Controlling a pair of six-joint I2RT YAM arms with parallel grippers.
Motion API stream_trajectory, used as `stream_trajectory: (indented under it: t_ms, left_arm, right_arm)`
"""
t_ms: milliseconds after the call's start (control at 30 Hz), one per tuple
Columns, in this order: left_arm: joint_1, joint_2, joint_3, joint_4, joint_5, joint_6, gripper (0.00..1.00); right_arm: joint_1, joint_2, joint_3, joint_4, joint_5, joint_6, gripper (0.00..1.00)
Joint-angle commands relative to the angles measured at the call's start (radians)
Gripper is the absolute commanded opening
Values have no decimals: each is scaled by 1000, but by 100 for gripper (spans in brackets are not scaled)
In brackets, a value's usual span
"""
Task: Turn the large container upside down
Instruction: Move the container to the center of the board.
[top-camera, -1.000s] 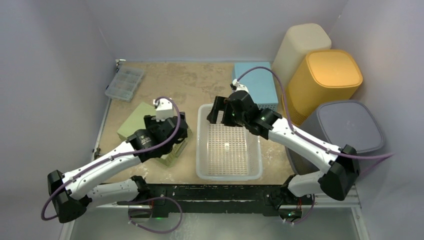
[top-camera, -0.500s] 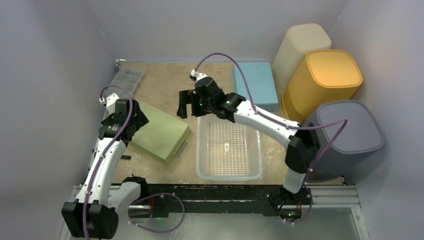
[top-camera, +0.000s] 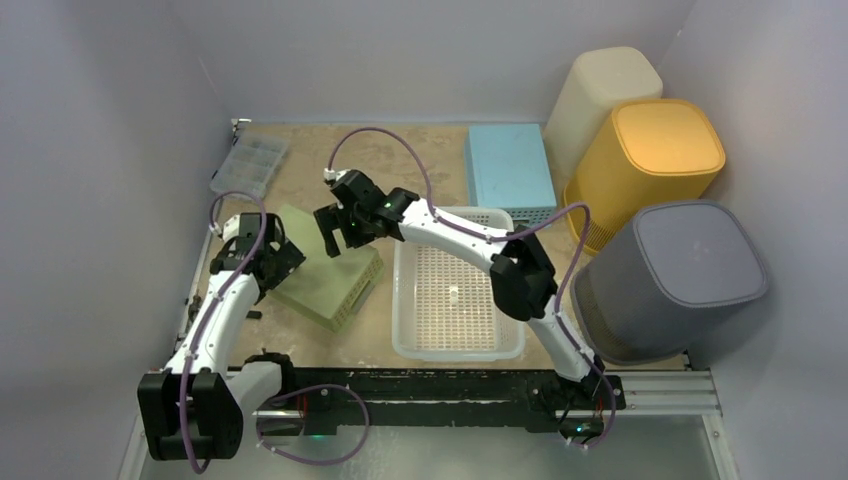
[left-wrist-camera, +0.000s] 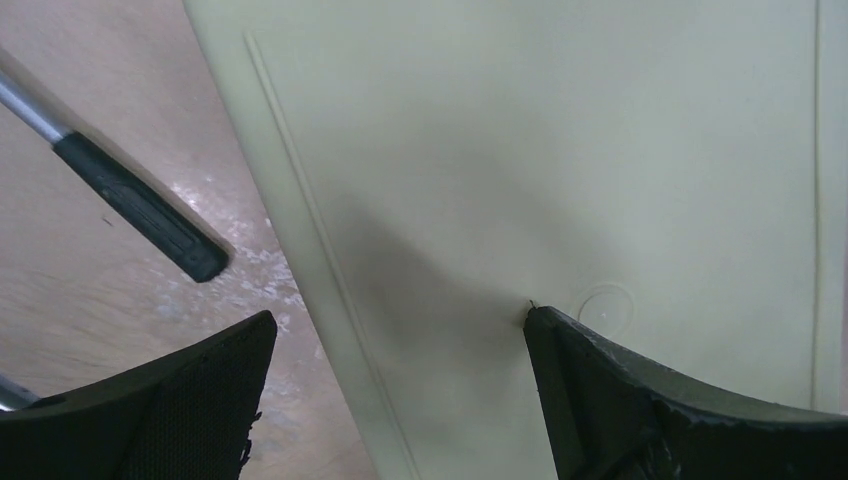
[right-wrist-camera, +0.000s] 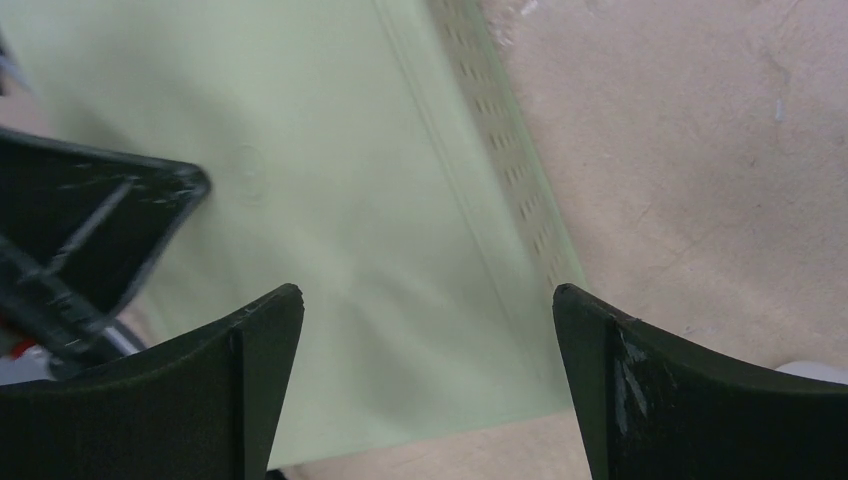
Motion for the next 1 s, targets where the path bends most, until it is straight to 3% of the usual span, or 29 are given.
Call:
stream_trajectory:
  t_ms: [0,167,367,633,967]
  left_arm:
    - [8,-28,-73,104,93,-70,91]
    - [8,0,-81,224,199,-12,77]
    - [8,133,12,361,424,101,60]
    - [8,316,148,439,535,143,58]
    - [55,595,461,428,618,231,62]
  right_arm:
    - [-6,57,103,-88,40,-68,97]
    - [-7,92,101,-68,-5,-54,96]
    - [-8,-44,-96,80,-40,50,94]
    - [-22,6,-54,59,-74,82,93]
    - [-53,-33,27,94,-291,4,98]
